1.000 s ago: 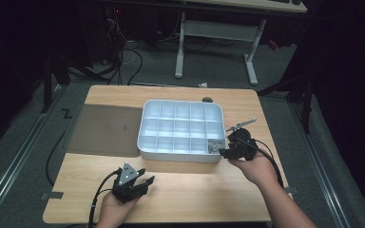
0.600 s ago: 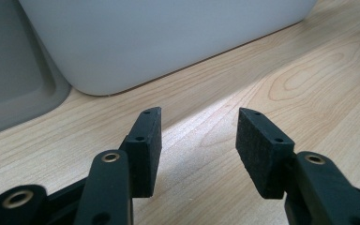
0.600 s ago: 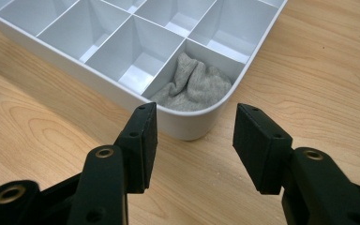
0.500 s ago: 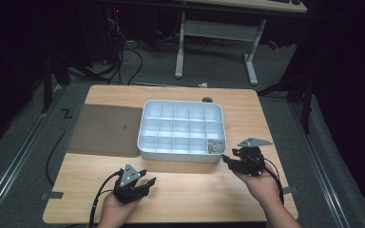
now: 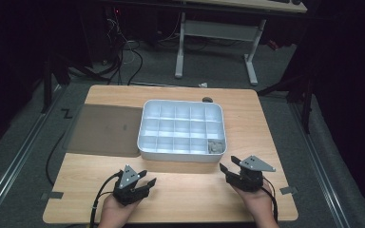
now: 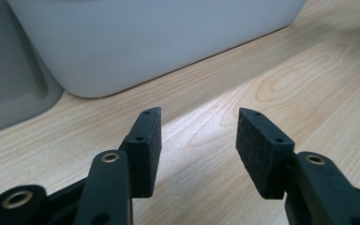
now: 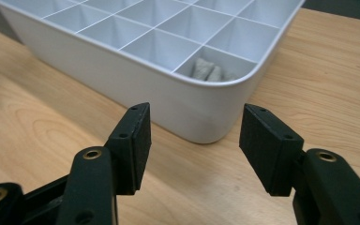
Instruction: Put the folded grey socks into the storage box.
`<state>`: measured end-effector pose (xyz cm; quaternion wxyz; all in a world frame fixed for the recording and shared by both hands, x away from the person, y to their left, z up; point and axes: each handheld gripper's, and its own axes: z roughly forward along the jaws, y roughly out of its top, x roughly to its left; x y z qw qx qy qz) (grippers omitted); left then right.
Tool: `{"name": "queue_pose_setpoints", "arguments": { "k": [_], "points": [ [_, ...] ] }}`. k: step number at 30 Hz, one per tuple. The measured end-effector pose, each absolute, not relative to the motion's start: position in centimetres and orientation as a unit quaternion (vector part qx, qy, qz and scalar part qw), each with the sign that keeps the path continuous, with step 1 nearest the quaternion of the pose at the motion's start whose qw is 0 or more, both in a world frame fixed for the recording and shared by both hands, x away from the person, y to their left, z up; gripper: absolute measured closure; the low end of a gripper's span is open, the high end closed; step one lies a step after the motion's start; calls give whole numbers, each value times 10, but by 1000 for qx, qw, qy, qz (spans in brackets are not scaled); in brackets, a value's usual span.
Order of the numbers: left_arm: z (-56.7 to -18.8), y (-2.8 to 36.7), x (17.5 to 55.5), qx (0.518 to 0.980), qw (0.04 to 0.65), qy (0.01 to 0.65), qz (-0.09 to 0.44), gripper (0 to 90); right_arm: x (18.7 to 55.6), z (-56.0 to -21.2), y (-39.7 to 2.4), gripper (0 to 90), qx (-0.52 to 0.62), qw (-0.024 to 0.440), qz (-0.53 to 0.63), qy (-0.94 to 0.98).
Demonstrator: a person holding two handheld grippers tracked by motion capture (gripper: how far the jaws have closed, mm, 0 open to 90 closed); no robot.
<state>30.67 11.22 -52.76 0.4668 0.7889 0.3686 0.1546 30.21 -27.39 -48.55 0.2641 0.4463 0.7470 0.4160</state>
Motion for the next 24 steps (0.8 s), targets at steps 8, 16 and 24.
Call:
{"name": "queue_pose_setpoints", "arguments": {
  "k": [8,16,24],
  "points": [
    [-529,110,302,784,472,374,151,515,279,-515,-264,425,435,274,425,745],
    [-526,109,295,789,466,366,160,518,248,-525,-284,433,441,300,452,716],
    [-528,104,297,795,465,358,157,519,248,-526,-293,433,454,299,451,707]
  ]
}}
